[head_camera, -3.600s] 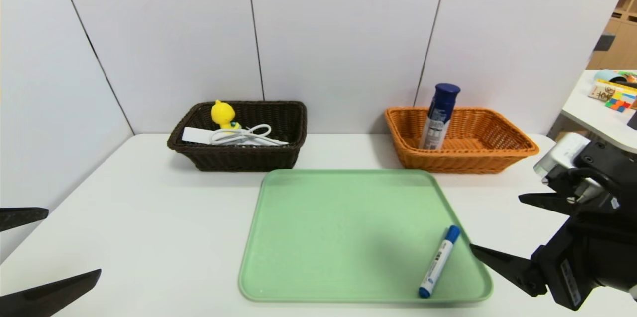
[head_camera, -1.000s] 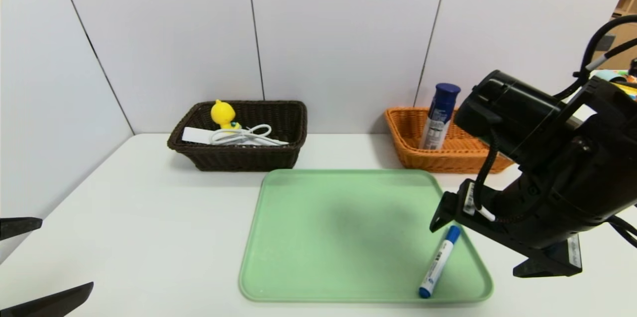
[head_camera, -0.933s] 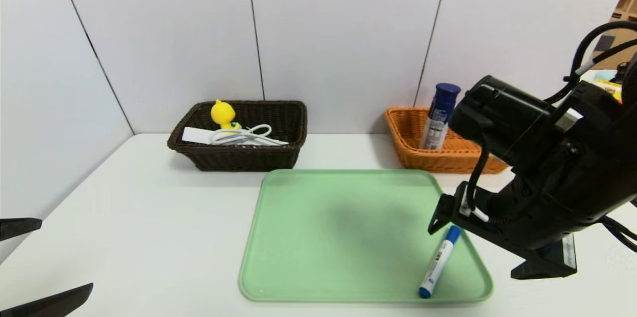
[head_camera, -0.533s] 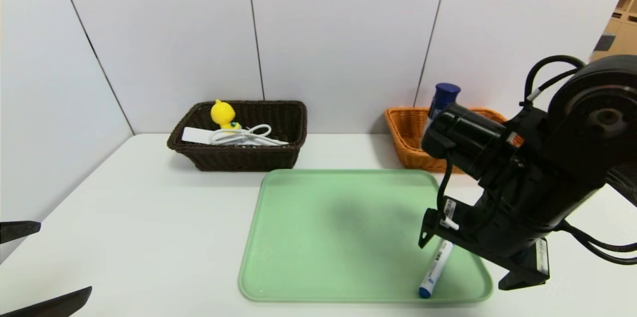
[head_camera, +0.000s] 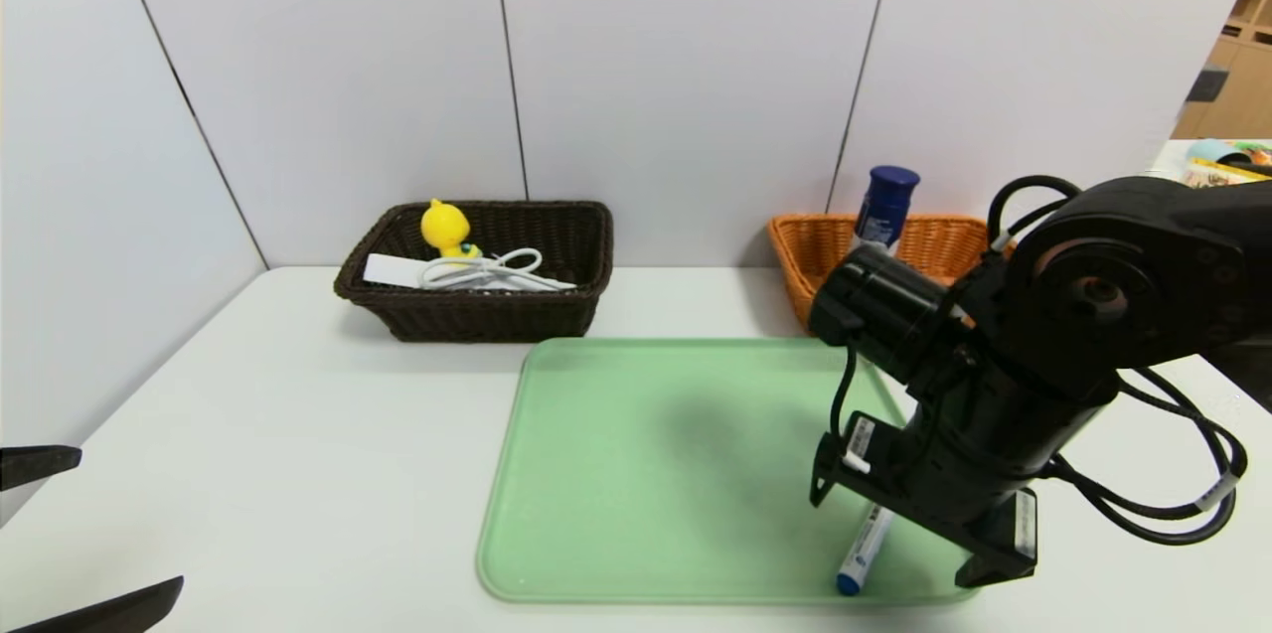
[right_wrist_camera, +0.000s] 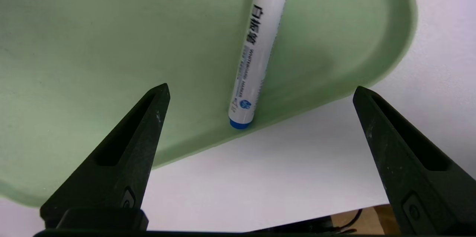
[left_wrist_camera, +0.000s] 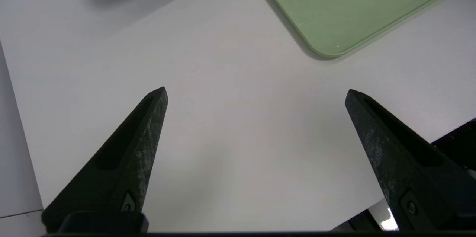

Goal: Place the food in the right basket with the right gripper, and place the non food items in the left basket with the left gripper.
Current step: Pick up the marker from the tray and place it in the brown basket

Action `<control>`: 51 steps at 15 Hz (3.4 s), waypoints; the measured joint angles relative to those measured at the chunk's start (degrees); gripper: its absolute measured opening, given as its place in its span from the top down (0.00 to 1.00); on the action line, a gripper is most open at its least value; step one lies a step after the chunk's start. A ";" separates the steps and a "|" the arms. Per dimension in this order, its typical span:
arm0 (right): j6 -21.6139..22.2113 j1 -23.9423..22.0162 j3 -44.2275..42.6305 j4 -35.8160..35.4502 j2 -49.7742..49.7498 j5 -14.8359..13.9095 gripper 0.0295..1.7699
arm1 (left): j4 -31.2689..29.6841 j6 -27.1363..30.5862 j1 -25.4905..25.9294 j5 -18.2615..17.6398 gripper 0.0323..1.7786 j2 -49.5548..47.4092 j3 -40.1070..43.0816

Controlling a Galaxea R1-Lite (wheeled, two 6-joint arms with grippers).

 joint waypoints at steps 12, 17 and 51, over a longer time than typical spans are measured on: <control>-0.57 -1.01 0.40 -1.82 3.58 0.78 0.04 | 0.00 0.13 0.44 0.00 0.05 -0.83 1.11; -0.71 -1.18 1.21 -2.62 4.22 1.16 0.04 | -0.11 0.18 0.45 0.00 0.05 -0.61 1.18; -9.31 6.35 -10.37 1.49 -6.10 -8.44 0.91 | -0.57 0.16 0.45 -0.35 0.05 0.00 1.60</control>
